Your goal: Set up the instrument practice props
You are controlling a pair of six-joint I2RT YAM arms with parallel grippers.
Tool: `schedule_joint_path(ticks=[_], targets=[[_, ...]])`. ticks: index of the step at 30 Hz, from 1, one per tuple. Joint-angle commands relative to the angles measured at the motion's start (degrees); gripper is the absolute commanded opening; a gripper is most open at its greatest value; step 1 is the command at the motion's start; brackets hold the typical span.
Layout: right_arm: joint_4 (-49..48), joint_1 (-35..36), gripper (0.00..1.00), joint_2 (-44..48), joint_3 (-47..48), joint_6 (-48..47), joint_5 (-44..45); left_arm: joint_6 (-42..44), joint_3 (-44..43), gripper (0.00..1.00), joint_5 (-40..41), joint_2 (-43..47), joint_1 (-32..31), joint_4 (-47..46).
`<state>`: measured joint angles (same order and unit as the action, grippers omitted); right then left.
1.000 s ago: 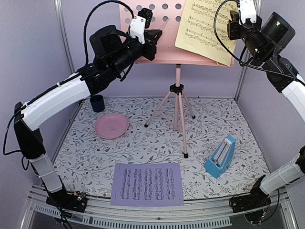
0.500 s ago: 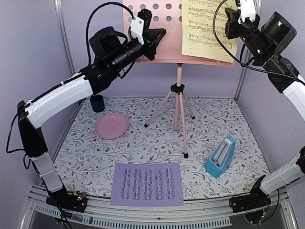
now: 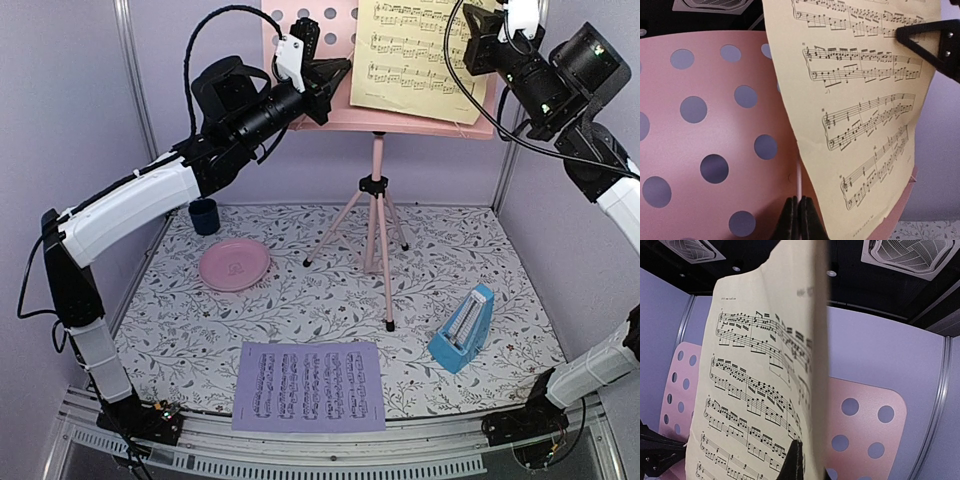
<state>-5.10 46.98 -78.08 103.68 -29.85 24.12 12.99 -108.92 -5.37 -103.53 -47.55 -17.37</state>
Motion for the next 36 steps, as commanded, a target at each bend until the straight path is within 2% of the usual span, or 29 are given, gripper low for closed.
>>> schedule_joint_path(ticks=[1,7,12,23,36], targets=[[-2.95,0.84,0.0,2.0,2.66,-1.58,7.84,-1.03,-1.11,0.0,0.32,0.16,0.21,-2.97],[-2.84,3.27,0.0,2.31,3.28,-2.06,14.92,-1.91,0.09,0.0,1.55,0.58,0.19,-5.78],[-2.01,4.28,0.0,1.31,3.3,0.19,13.52,-1.57,0.01,0.0,-0.2,0.51,0.04,-6.78],[-1.85,5.96,0.0,-2.53,5.06,4.04,2.26,-0.84,1.53,0.0,-3.08,1.26,-0.26,-8.47],[-4.74,5.2,0.0,-9.23,8.06,-2.14,-10.4,0.21,2.18,0.0,-4.93,2.07,-0.48,-8.65]])
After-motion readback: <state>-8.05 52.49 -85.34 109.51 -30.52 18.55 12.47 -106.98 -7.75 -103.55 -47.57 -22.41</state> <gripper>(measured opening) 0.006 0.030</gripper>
